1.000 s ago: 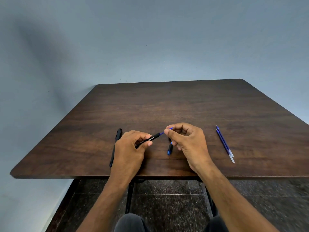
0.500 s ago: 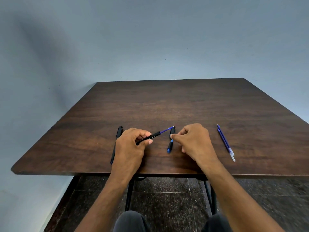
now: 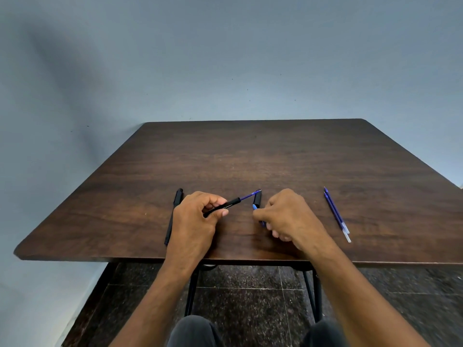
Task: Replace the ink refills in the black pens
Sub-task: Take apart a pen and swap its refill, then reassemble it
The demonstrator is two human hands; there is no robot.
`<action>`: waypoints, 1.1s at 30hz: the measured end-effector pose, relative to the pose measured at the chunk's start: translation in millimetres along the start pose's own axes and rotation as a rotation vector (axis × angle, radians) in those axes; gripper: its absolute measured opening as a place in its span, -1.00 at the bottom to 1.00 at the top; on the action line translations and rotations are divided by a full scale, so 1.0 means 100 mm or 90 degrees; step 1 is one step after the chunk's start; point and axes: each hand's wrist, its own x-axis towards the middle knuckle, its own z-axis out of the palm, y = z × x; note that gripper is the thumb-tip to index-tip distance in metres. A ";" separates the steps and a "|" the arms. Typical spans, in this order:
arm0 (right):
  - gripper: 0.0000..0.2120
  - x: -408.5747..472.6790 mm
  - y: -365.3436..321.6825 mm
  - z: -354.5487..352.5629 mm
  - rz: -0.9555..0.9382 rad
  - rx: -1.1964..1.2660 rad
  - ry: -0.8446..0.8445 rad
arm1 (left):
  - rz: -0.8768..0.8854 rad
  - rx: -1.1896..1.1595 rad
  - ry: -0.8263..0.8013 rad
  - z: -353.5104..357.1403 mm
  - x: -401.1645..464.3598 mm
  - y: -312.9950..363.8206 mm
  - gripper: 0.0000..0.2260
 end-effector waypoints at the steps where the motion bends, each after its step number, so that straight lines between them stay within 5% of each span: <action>1: -0.80 -0.02 0.04 -0.02 -0.001 0.069 -0.010 | -0.001 -0.001 0.000 0.00 0.00 0.00 -0.76; 6: -0.85 -0.03 0.16 -0.08 -0.033 0.436 -0.033 | -0.005 -0.011 -0.002 0.00 -0.01 0.01 -0.78; 12: -0.91 0.01 0.19 -0.04 -0.121 0.671 0.022 | -0.004 -0.006 -0.005 -0.01 -0.01 0.03 -0.76; 33: -0.90 0.01 0.22 -0.05 -0.187 0.671 -0.031 | -0.002 -0.012 0.002 0.00 0.00 0.01 -0.77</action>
